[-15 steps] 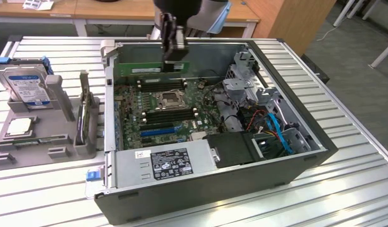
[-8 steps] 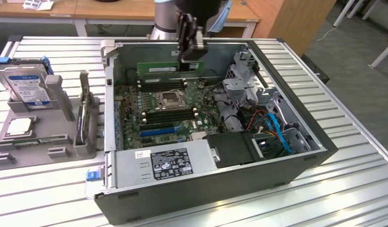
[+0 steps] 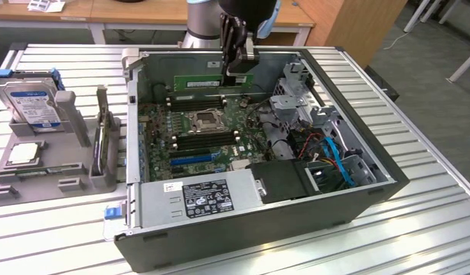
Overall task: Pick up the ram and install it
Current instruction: 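Insert the ram into the slot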
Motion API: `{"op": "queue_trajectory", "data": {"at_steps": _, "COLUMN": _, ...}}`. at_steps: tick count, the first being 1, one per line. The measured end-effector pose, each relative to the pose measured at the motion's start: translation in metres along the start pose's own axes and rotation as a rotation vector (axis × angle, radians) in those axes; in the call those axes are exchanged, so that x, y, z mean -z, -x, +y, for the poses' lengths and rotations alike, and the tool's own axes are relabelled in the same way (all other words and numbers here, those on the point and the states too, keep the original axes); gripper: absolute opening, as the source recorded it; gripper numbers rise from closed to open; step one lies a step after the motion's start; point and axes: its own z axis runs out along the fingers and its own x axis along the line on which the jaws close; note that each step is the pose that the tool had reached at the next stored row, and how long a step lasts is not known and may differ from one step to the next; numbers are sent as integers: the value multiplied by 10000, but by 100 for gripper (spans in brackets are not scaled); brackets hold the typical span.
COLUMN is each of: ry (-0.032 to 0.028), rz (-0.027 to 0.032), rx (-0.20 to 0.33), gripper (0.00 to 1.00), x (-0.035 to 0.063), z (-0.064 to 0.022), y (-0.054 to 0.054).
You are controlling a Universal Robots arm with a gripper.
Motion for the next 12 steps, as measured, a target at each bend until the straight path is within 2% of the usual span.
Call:
{"op": "queue_trajectory", "data": {"at_steps": 10, "ry": 0, "rz": -1, "rx": 0, "gripper": 14, "x": 0, "z": 0, "y": 2}}
{"op": "queue_trajectory", "data": {"at_steps": 12, "ry": -1, "rz": -2, "rx": -1, "gripper": 14, "x": -2, "z": -1, "y": 48}}
